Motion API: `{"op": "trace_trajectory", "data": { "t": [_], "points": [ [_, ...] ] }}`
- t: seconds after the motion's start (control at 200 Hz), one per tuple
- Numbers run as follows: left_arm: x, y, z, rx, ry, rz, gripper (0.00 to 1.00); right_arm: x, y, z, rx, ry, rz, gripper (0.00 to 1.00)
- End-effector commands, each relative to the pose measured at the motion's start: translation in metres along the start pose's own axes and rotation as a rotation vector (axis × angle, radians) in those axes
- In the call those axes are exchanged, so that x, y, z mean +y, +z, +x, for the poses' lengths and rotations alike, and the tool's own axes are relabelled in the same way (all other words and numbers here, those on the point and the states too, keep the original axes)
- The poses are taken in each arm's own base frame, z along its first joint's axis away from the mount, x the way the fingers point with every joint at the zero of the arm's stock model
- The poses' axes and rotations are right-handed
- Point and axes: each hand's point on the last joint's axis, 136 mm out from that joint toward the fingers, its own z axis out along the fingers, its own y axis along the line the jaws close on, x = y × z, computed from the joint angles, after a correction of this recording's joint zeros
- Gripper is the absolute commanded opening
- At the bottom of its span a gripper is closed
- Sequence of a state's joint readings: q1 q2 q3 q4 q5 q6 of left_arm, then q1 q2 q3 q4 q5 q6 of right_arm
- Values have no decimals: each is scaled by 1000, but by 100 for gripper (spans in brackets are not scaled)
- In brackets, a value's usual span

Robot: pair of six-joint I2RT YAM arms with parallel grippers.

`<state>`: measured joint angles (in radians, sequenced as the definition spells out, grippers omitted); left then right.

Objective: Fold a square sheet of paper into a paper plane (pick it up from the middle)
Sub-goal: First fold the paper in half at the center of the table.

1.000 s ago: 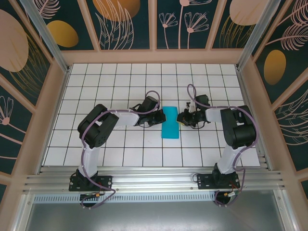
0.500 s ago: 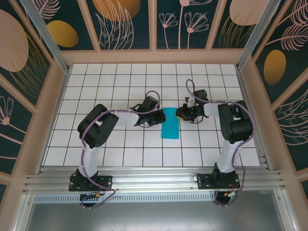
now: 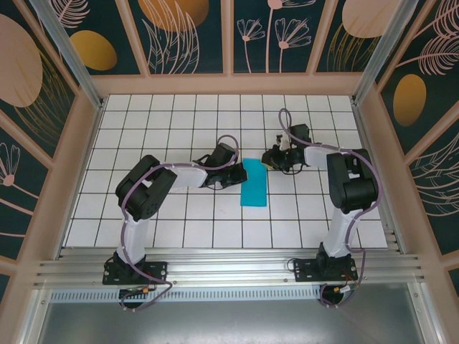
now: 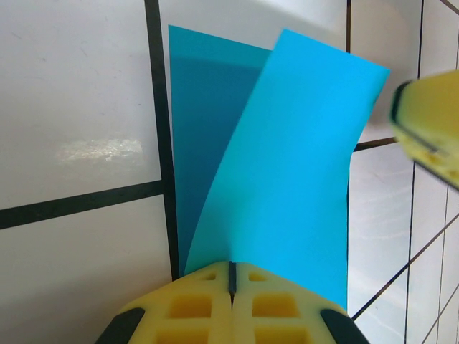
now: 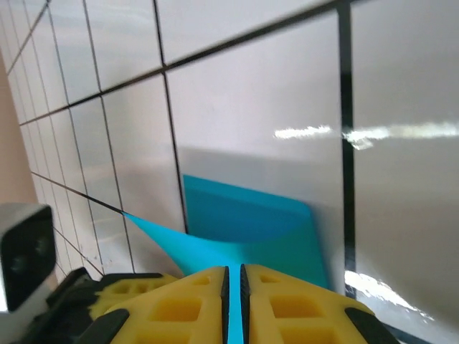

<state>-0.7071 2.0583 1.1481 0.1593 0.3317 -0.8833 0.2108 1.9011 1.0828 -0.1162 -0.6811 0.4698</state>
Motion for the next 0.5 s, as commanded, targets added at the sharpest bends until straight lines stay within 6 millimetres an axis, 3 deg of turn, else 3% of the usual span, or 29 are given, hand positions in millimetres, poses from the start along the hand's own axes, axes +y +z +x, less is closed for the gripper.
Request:
{"op": "trace_trajectory", "data": {
  "t": [0.0, 0.325, 0.495],
  "points": [
    [54, 8, 37, 108, -35, -171, 0, -12, 7, 0, 27, 20, 24, 16],
    [53, 8, 37, 110, -33, -167, 0, -52, 22, 10, 48, 79, 148, 16],
    [53, 7, 38, 111, -31, -170, 0, -27, 13, -4, 22, 49, 95, 16]
  ]
}}
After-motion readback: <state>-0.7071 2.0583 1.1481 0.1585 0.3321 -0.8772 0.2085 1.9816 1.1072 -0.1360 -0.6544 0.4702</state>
